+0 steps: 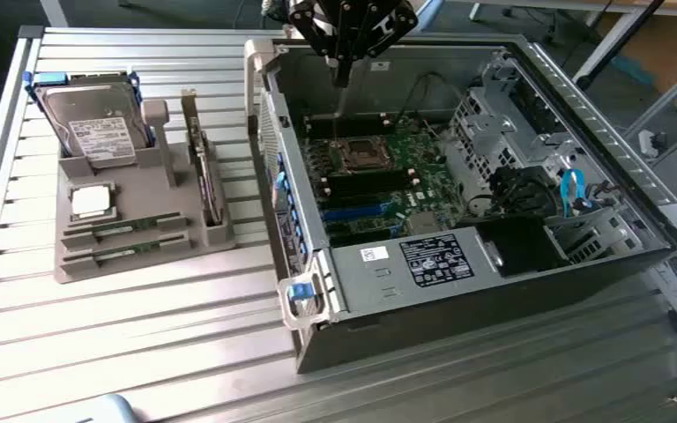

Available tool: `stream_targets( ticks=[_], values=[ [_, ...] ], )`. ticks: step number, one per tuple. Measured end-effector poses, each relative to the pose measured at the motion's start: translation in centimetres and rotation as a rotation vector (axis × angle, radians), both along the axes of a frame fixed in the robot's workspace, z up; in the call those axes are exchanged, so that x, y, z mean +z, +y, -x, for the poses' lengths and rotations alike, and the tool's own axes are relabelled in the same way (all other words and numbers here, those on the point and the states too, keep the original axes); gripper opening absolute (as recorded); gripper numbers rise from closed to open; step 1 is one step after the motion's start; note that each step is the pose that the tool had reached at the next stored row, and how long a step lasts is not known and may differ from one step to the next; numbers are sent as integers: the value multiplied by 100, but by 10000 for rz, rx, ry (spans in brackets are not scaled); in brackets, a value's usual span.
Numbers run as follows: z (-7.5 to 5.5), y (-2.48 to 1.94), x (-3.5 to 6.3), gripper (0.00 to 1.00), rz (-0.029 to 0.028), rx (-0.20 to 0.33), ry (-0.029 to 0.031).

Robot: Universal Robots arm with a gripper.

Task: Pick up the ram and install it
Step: 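Reach for the ram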

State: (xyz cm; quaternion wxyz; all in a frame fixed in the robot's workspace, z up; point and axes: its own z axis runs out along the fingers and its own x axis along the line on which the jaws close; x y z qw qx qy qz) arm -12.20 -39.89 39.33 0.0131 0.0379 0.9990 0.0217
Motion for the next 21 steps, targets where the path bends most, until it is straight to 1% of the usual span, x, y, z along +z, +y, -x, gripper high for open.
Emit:
stream_targets(
  ticks=[12, 21],
  values=[
    [26, 0, 0, 10, 0, 1, 0],
    [111, 0, 0, 10, 0, 0, 0]
  ],
)
